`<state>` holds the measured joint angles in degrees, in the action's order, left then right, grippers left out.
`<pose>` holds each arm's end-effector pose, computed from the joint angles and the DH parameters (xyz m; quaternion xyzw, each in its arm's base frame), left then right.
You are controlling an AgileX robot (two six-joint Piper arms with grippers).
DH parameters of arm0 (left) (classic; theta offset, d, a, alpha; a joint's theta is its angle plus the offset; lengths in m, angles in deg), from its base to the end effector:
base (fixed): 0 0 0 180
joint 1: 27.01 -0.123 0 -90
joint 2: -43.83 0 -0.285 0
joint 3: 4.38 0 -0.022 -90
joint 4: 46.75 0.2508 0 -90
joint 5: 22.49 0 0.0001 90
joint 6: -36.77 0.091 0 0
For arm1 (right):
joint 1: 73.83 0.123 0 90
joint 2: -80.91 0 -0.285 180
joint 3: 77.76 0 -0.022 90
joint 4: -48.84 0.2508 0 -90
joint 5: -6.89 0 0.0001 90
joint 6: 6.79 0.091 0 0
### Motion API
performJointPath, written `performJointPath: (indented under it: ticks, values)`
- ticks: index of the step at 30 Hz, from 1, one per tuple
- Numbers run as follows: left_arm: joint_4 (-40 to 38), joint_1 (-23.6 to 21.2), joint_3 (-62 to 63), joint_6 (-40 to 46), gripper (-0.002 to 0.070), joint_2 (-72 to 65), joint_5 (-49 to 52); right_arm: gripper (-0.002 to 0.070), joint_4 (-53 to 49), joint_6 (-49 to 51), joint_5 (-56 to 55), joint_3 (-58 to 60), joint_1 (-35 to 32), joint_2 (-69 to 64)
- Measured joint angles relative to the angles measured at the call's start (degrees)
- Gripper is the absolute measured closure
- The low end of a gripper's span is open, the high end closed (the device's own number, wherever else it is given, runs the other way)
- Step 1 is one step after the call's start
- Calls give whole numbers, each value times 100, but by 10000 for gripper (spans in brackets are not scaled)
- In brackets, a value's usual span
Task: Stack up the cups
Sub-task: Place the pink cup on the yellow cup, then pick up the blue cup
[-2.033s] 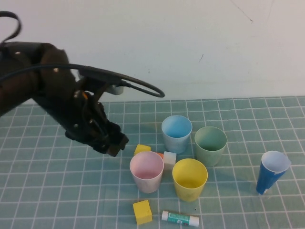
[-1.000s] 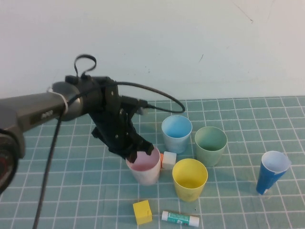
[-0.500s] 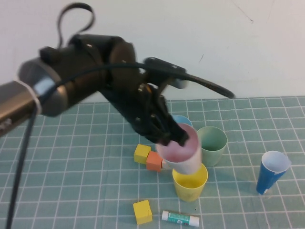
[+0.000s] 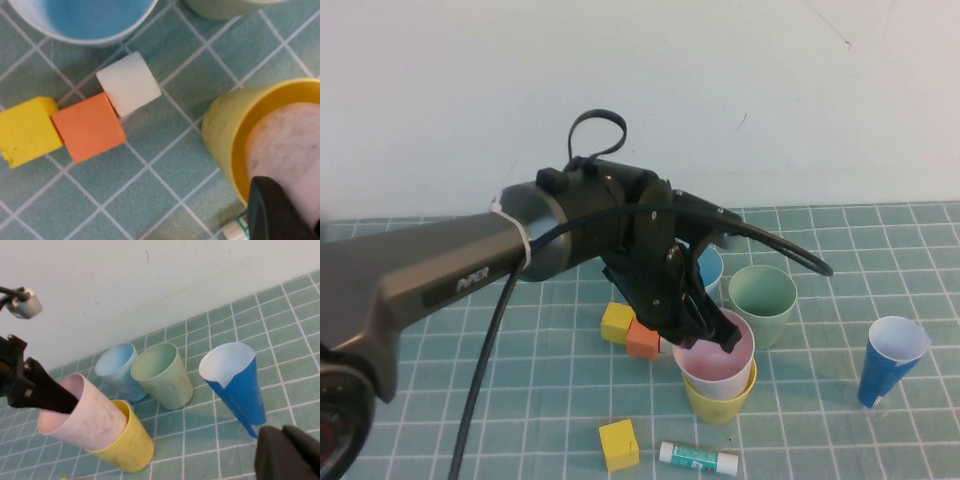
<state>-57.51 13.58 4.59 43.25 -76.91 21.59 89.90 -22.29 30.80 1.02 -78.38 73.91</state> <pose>0.3145 -0.2851 0.2133 0.3409 0.9134 -0.1355 0.1763 0.0524 0.0202 0.1764 0.1064 0.7794 0.2024 0.5834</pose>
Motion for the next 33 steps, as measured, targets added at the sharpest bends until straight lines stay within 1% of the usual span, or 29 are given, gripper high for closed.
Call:
performJointPath:
  ticks: [3,5,6,10,11,13,15,16,17,20,21,23,27,28,33]
  values:
    - [0,0,0,-37,660,-118,-9,680,68,0,0,0,0,0]
    - [0,0,0,-58,622,-156,-54,680,96,-9,0,0,0,0]
    - [0,0,0,-58,596,-155,-100,680,96,-9,0,0,0,0]
    - [46,0,0,-83,416,-155,-196,680,148,-9,0,0,0,0]
    - [85,0,0,-94,382,-155,-196,680,163,-9,0,0,0,0]
    - [209,0,0,-130,351,-114,-196,680,210,-9,0,0,0,0]
    - [438,0,0,-269,361,-11,-199,680,246,-9,22,0,0,0]
    - [608,0,0,-358,384,77,-199,680,246,-23,91,-45,0,0]
    - [800,0,0,-469,418,190,-199,680,232,-88,172,-140,0,0]
    - [1303,-10,-12,-791,566,652,-199,680,135,-419,352,-620,0,-112]
    - [1388,-10,-25,-857,603,840,-199,680,93,-563,402,-825,0,-274]
    - [1454,-10,-91,-901,642,1198,-220,680,39,-919,477,-1211,0,-777]
    - [1478,-10,-329,-957,668,1984,-229,680,-67,-2019,681,-2132,0,-2051]
    - [1478,-10,-410,-970,670,2193,-229,680,-124,-2421,817,-2540,0,-2527]
    - [1486,-10,-1266,-979,673,3239,-296,680,-275,-3185,1747,-3925,0,-4326]
